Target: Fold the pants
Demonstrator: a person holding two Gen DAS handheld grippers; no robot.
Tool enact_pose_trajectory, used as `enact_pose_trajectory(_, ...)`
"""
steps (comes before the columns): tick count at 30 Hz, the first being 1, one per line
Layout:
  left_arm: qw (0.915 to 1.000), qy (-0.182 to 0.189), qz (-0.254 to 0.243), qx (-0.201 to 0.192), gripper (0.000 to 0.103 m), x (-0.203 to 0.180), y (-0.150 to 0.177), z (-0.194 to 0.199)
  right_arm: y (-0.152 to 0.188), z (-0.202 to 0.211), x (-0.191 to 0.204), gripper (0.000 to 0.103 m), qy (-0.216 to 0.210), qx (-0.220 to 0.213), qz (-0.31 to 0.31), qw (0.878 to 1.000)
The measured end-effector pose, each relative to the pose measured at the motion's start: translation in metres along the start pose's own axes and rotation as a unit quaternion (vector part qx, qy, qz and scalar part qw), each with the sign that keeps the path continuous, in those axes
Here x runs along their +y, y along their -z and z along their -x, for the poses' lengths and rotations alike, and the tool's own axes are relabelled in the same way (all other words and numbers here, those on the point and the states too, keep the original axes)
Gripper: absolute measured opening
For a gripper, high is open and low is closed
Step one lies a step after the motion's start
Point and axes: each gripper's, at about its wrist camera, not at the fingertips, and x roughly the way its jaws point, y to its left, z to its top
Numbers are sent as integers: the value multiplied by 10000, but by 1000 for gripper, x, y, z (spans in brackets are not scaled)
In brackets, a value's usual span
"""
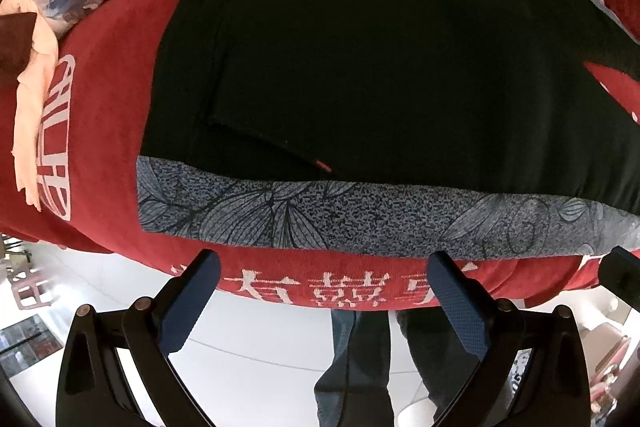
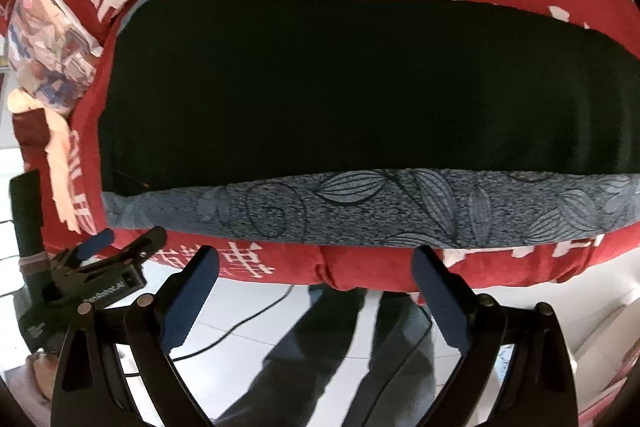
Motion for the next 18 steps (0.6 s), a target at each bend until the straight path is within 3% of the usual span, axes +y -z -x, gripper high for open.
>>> enact_pose_trajectory(6, 9985, 527, 168, -7, 103, 13, -1, -1, 0, -3, -5, 92, -624, -29, -189, 9979)
enact_pose_trajectory(9, 9951, 944, 282, -32, 103, 26, 0, -2, 0, -6, -12, 87, -1406, -44, -402, 9892)
enact_pose_trajectory(14, 9793, 1926, 607, 130, 103, 60, 9, -23, 6, -28, -22, 80, -2329, 246, -787, 9690)
enact_pose_trajectory(18, 9611, 2496, 1157, 250, 103, 85, 19, -48, 15, -58, -20, 80, -2645, 507, -859, 9592)
